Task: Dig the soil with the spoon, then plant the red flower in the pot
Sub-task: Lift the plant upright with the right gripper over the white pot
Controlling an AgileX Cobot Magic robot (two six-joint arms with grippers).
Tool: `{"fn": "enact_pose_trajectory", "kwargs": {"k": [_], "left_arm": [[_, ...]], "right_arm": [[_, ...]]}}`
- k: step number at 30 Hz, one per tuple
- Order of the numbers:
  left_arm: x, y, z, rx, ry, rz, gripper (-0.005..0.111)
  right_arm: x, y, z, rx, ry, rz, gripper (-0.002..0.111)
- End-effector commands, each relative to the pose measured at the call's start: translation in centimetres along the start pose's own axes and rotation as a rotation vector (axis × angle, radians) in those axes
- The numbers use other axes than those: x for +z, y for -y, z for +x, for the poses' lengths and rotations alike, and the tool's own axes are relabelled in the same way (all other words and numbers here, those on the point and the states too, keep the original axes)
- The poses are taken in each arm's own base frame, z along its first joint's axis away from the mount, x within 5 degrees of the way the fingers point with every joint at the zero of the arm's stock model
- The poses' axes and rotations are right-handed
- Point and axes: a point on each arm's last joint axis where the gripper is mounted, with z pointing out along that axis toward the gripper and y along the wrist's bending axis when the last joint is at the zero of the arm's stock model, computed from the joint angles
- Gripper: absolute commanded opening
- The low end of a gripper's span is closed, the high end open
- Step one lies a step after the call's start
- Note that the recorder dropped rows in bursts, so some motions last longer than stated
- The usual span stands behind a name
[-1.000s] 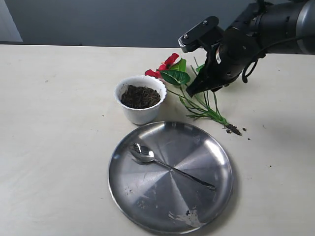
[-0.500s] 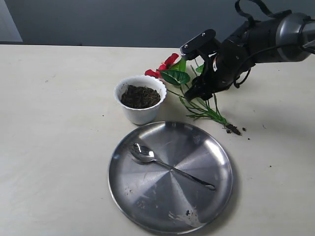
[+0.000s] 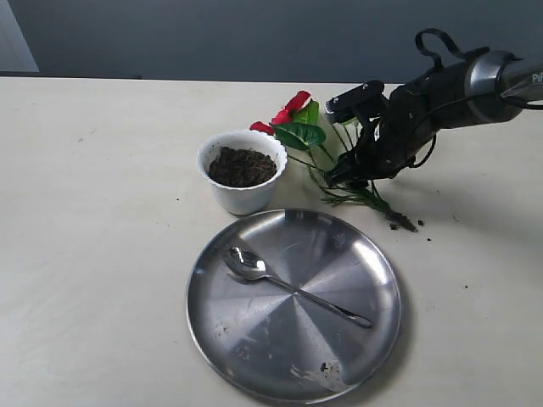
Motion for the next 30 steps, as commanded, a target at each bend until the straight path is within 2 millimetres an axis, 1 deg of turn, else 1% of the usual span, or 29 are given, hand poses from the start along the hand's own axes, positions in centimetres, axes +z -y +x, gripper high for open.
{"fn": "enact_pose_trajectory", "kwargs": {"k": [1,2,3,6,9,11,15,18,20,22,26,28,30], "left_arm": [[0.0,0.1,-0.2,-0.006,0.010,0.009,0.000],[0.0,0.1,-0.2,-0.006,0.010,0.009,0.000],[0.0,0.1,-0.2,-0.006,0.010,0.009,0.000],[0.0,0.1,-0.2,-0.006,0.010,0.009,0.000],[0.0,0.1,-0.2,-0.006,0.010,0.009,0.000],[0.0,0.1,-0.2,-0.006,0.010,0.009,0.000],[0.0,0.1,-0.2,-0.006,0.010,0.009,0.000],[0.0,0.1,-0.2,-0.006,0.010,0.009,0.000],[0.0,0.1,-0.2,-0.006,0.010,0.009,0.000],[0.0,0.1,-0.2,-0.006,0.010,0.009,0.000],[0.0,0.1,-0.2,-0.006,0.010,0.009,0.000],[0.0,0.0,-0.2,-0.006,0.008,0.008,0.000],[0.0,0.0,-0.2,-0.006,0.008,0.008,0.000]], "right_arm": [[-0.2,0.1,-0.3,0.000,0.015,0.000,0.024],[-0.2,0.1,-0.3,0.002,0.010,-0.001,0.007],[-0.3,0.1,-0.3,0.004,0.011,-0.001,0.001],[-1.2,0.3,-0.6,0.005,0.024,0.004,-0.001],[-2.8,0.4,-1.4,0.032,0.075,0.001,-0.001],[-4.5,0.6,-2.2,0.064,0.140,-0.005,-0.001],[-8.3,0.7,-3.5,0.175,0.335,-0.035,-0.001],[-10.8,0.7,-3.7,0.246,0.484,-0.049,-0.001],[-12.0,0.5,-3.5,0.266,0.574,-0.049,-0.001],[-12.7,-0.1,-3.2,0.272,0.672,-0.053,-0.001],[-12.8,-2.0,-2.5,0.324,0.826,-0.107,-0.001],[-12.8,-3.4,-2.5,0.330,0.927,-0.168,-0.001],[-12.9,-5.1,-2.9,0.276,1.052,-0.258,-0.001]]}}
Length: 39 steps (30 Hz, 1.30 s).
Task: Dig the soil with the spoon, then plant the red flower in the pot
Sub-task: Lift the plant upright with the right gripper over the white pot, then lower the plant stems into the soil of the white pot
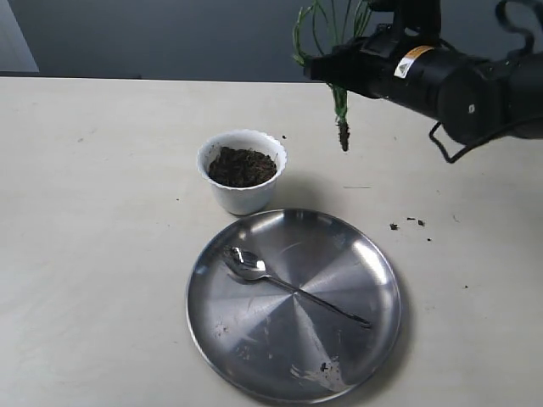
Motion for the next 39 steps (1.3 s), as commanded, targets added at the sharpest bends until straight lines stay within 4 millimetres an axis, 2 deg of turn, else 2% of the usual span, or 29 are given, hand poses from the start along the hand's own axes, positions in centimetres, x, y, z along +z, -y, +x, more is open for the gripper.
{"fn": "enact_pose_trajectory", "kwargs": {"k": [1,3,6,12,16,19,25,28,32,39], "left_arm": [[0.0,0.0,-0.2,-0.006,0.008,0.008,0.000],[0.0,0.0,-0.2,-0.006,0.008,0.008,0.000],[0.0,0.0,-0.2,-0.006,0.008,0.008,0.000],[0.0,0.0,-0.2,-0.006,0.008,0.008,0.000],[0.0,0.0,-0.2,-0.006,0.008,0.008,0.000],[0.0,0.0,-0.2,-0.006,0.008,0.008,0.000],[0.0,0.0,-0.2,-0.006,0.008,0.008,0.000],[0.0,0.1,-0.2,-0.006,0.010,0.009,0.000],[0.0,0.1,-0.2,-0.006,0.010,0.009,0.000],[0.0,0.1,-0.2,-0.006,0.010,0.009,0.000]], "right_arm": [[0.1,-3.4,0.1,-0.001,0.264,-0.233,-0.001],[0.4,-4.5,0.5,0.003,0.359,-0.335,-0.001],[1.3,-4.9,1.9,0.017,0.426,-0.384,-0.001],[3.4,-4.3,5.9,0.048,0.414,-0.400,-0.001],[4.9,-4.1,8.4,0.088,0.342,-0.404,-0.001],[5.5,-4.2,9.3,0.070,0.317,-0.427,-0.001],[5.8,-4.7,9.3,0.039,0.313,-0.477,-0.001],[6.3,-4.4,10.4,-0.003,0.201,-0.428,-0.001],[6.3,-4.6,11.0,-0.043,0.137,-0.440,-0.001],[6.7,-3.8,12.8,-0.158,-0.046,-0.359,-0.001]]}}
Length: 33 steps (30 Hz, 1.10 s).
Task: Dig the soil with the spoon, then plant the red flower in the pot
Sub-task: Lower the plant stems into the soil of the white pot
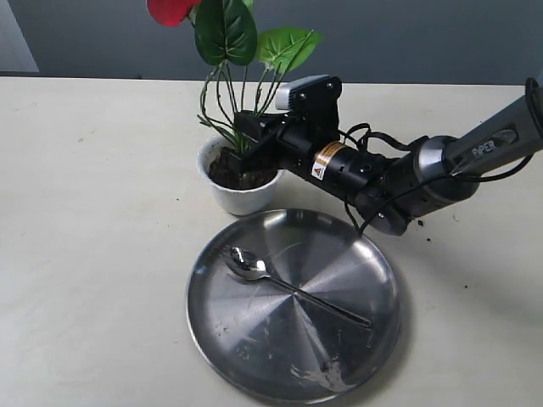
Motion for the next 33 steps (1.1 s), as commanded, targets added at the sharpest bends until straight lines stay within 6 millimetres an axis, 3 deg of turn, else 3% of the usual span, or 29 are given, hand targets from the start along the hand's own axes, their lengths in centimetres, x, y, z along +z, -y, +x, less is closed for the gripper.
{"fn": "enact_pose_trajectory", "kwargs": {"k": [1,11,24,33], "left_arm": [[0.0,0.1,-0.2,-0.006,0.010,0.009,0.000],[0.0,0.1,-0.2,-0.006,0.010,0.009,0.000],[0.0,0.1,-0.2,-0.006,0.010,0.009,0.000],[0.0,0.1,-0.2,-0.006,0.010,0.009,0.000]], "right_arm": [[-0.3,0.4,2.0,-0.053,-0.172,0.034,-0.001],[-0.2,0.1,1.1,-0.083,-0.079,0.001,-0.001],[-0.2,-0.3,-0.5,-0.266,0.093,-0.028,-0.001],[1.1,-0.1,-0.5,-0.180,0.211,-0.044,-0.001]]}}
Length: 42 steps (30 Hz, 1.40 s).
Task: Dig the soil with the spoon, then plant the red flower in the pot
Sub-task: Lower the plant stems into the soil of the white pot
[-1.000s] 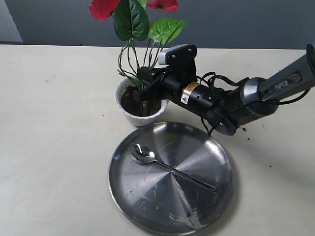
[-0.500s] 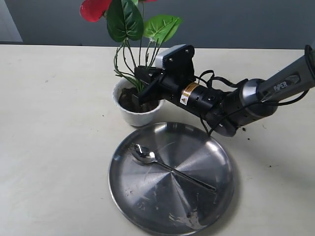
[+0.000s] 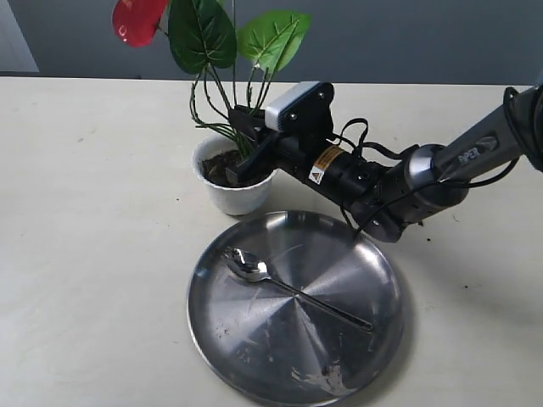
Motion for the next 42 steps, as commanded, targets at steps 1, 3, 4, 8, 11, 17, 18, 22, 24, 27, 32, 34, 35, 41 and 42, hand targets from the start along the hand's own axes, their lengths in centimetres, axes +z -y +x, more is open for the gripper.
{"fn": "enact_pose_trajectory", "kwargs": {"k": [1,3,4,8,11,17,18,22,24,27,32,34,35,41,42], "left_arm": [[0.0,0.1,-0.2,-0.006,0.010,0.009,0.000],[0.0,0.1,-0.2,-0.006,0.010,0.009,0.000],[0.0,0.1,-0.2,-0.006,0.010,0.009,0.000],[0.0,0.1,-0.2,-0.006,0.010,0.009,0.000],[0.0,0.1,-0.2,-0.006,0.010,0.009,0.000],[0.0,0.1,-0.2,-0.006,0.008,0.008,0.000],[0.0,0.1,-0.2,-0.006,0.008,0.008,0.000],[0.0,0.1,-0.2,-0.006,0.008,0.008,0.000],[0.0,0.1,-0.2,-0.006,0.008,0.008,0.000],[0.0,0.1,-0.2,-0.006,0.008,0.008,0.000],[0.0,0.1,-0.2,-0.006,0.008,0.008,0.000],[0.0,0.1,-0.2,-0.006,0.008,0.008,0.000],[0.0,0.1,-0.2,-0.006,0.008,0.008,0.000],[0.0,0.1,-0.2,-0.006,0.008,0.008,0.000],[0.0,0.1,-0.2,-0.006,0.008,0.008,0.000]], "right_arm": [[0.9,-0.2,-0.3,0.039,0.069,-0.025,-0.001],[1.1,-0.6,-0.4,0.038,0.085,-0.047,-0.001],[1.1,-0.7,-0.4,0.038,0.085,-0.050,-0.001],[1.2,-1.2,0.0,0.036,0.052,-0.064,-0.001],[1.2,-1.3,1.6,0.040,-0.014,-0.066,-0.001],[1.0,-1.4,3.0,0.045,-0.051,-0.074,-0.001],[1.0,-1.4,3.0,0.043,-0.057,-0.076,-0.001],[1.0,-1.4,3.3,0.054,-0.088,-0.075,-0.001],[1.0,-1.4,3.7,0.047,-0.129,-0.084,-0.001],[0.9,-1.7,4.0,0.024,-0.165,-0.115,-0.001],[0.8,-1.9,3.8,0.013,-0.167,-0.132,-0.001],[0.5,-1.7,3.6,0.020,-0.178,-0.104,-0.001],[0.3,-1.6,3.5,0.021,-0.180,-0.089,-0.001],[-1.1,-1.8,3.2,-0.044,-0.206,-0.075,-0.001],[-1.2,-1.8,3.3,-0.045,-0.216,-0.074,-0.001]]}}
